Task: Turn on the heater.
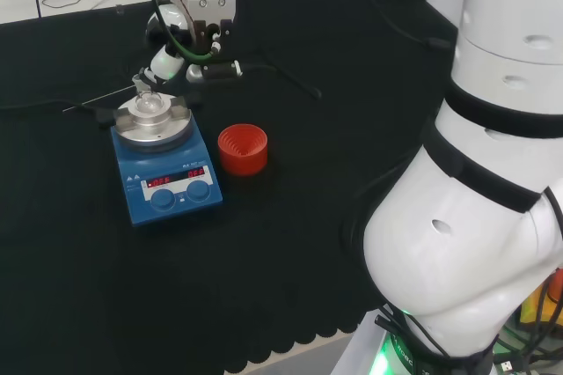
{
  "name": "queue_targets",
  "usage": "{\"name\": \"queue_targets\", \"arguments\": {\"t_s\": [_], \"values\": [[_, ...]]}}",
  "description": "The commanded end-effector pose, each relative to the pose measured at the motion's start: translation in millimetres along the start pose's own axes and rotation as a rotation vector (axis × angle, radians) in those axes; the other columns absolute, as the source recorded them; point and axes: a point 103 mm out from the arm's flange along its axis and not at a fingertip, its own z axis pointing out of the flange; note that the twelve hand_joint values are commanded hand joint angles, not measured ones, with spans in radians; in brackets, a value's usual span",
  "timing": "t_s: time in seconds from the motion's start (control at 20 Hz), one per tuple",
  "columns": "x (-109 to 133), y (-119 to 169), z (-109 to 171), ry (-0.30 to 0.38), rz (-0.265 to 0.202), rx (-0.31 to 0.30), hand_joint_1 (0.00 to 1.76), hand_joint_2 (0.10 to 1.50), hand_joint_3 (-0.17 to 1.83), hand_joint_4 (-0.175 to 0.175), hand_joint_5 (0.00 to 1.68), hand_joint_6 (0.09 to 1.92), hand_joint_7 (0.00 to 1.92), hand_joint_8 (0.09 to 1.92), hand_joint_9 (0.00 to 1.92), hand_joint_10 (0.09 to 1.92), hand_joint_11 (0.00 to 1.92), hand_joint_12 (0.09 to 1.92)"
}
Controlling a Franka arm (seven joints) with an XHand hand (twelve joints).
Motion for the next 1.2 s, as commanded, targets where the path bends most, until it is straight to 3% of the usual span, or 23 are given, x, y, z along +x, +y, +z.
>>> {"name": "queue_targets", "arguments": {"t_s": [0.05, 0.4, 0.9, 1.0, 1.2], "values": [[5.2, -31.9, -5.0, -0.033, 0.018, -0.004, 0.83, 0.63, 0.58, -0.028, 0.42, 0.43, 0.31, 0.75, 0.53, 0.71, 0.28, 1.38], [15.5, -65.1, -3.0, -0.031, 0.027, 0.012, 0.83, 0.64, 0.58, -0.028, 0.41, 0.42, 0.32, 0.75, 0.54, 0.71, 0.29, 1.38], [15.5, -123.6, 28.7, 0.028, 0.049, 0.064, 0.98, 0.66, 0.69, -0.036, 0.49, 0.48, 0.58, 0.76, 0.83, 0.65, 0.43, 1.33], [16.4, -132.3, 34.9, -0.022, 0.043, 0.084, 0.99, 0.66, 0.71, -0.039, 0.49, 0.49, 0.63, 0.77, 0.89, 0.65, 0.48, 1.31], [19.3, -147.7, 48.6, -0.01, 0.04, 0.104, 1.01, 0.66, 0.73, -0.047, 0.52, 0.54, 0.84, 0.8, 1.0, 0.65, 0.57, 1.29]]}}
